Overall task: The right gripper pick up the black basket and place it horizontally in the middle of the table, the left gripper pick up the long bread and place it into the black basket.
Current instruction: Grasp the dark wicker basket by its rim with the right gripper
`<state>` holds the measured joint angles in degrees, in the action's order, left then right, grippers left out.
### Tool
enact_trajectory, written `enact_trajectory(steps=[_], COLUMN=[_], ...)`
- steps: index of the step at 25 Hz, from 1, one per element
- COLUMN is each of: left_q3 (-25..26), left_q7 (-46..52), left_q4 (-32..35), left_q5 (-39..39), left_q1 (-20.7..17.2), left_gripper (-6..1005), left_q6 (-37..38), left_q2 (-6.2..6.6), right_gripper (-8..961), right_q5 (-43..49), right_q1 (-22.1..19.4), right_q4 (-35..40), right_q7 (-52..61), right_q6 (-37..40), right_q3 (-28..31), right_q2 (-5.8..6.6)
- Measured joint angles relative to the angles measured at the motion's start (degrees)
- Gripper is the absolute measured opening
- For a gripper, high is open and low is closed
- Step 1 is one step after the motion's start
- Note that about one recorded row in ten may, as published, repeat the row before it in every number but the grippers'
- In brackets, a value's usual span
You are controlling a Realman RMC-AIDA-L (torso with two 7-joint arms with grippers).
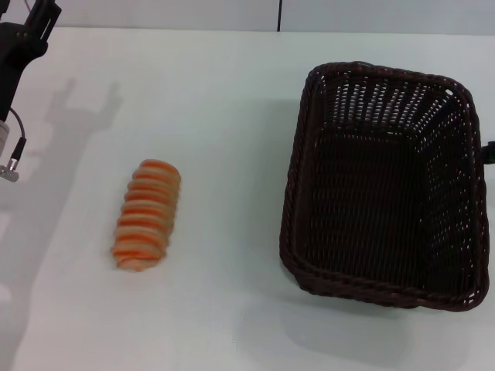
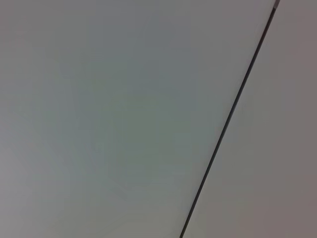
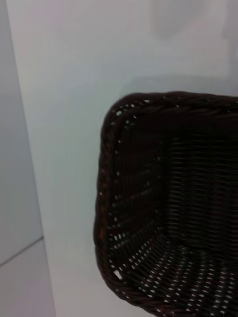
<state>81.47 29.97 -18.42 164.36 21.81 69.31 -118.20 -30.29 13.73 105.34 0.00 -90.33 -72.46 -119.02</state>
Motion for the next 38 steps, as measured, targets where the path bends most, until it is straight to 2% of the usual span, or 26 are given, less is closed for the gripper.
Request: enact_trajectory(steps=[10,17,38], left_q3=[-0.09,-0.09,-0.07], left_q7=[0.02,0.05,0.18], left_q4=[0.15,0.15,-0.02], left_q5=[0.0,0.0,0.0], left_q1=[0.07,0.07,-0.08], left_gripper=[836,836,835], left_q6=[0.05,0.17,0.39], left_q2=[0.0,0.0,0.09], right_gripper=[618,617,617], right_q5=[-0.33,-3.08,-3.1], right_q1=[0.05,0.01,0.67], right_q4=[-2.43,-4.44,-8.94], right_q7=[-0.12,-0.95,-1.37], right_q6=[0.93,2.3,5.1], right_q3=[-2.59,-2.65,-4.98], right_q2=[-0.16,-0.11,-0.17])
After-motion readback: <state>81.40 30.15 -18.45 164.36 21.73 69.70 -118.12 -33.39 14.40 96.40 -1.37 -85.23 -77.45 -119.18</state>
